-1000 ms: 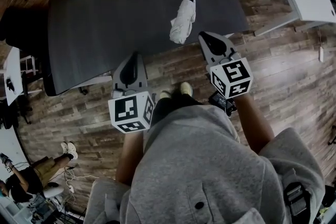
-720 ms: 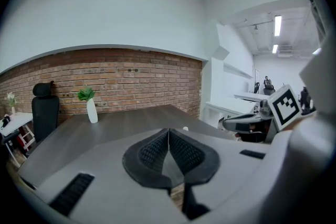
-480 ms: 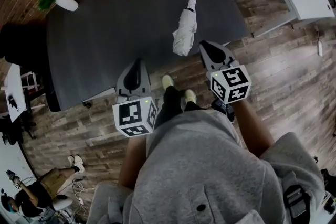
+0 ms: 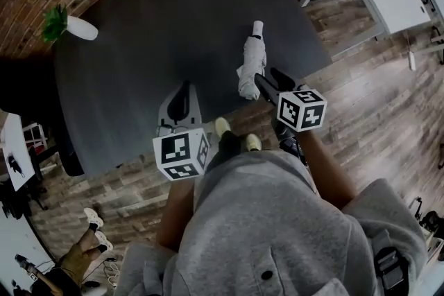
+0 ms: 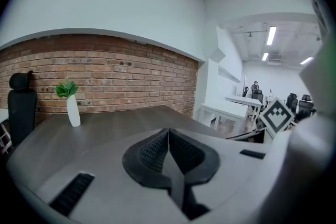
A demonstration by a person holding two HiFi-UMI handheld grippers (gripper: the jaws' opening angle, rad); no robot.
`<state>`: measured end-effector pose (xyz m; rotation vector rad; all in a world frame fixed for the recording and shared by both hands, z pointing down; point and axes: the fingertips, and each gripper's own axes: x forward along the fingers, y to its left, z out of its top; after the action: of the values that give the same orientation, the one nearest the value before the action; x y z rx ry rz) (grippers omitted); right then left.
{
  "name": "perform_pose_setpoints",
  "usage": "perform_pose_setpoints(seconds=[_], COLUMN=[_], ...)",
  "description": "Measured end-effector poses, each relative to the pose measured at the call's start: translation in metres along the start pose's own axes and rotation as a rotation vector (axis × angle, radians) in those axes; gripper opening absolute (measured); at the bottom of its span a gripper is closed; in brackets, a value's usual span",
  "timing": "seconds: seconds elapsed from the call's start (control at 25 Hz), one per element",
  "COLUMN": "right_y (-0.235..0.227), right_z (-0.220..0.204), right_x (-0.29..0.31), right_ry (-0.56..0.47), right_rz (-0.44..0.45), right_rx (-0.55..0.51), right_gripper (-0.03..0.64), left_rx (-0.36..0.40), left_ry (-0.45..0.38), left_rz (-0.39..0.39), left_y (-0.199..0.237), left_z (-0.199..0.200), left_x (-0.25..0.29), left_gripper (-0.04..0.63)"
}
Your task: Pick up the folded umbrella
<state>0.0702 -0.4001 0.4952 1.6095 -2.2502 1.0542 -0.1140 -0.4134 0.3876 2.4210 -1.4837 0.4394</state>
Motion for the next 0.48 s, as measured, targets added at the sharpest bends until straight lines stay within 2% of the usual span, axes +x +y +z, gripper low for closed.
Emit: perform_pose_setpoints(seconds=[0.16, 0.48], right_y=[-0.014, -0.042], right_z=[-0.019, -0.072], right_x=[0.021, 0.063], right_ry=[0.064, 0.229], right_rz=[-0.057, -0.164], right_rx=[0.085, 0.152], right_gripper=[0.248, 0.302], left_rx=[-0.010, -0.023], left_ry=[0.017, 0.064], left_rz=[-0.023, -0.069], left_y=[0.016, 0.044], left_z=[-0.004, -0.013], left_x=[0.016, 0.048], left_gripper=[0.014, 0.014])
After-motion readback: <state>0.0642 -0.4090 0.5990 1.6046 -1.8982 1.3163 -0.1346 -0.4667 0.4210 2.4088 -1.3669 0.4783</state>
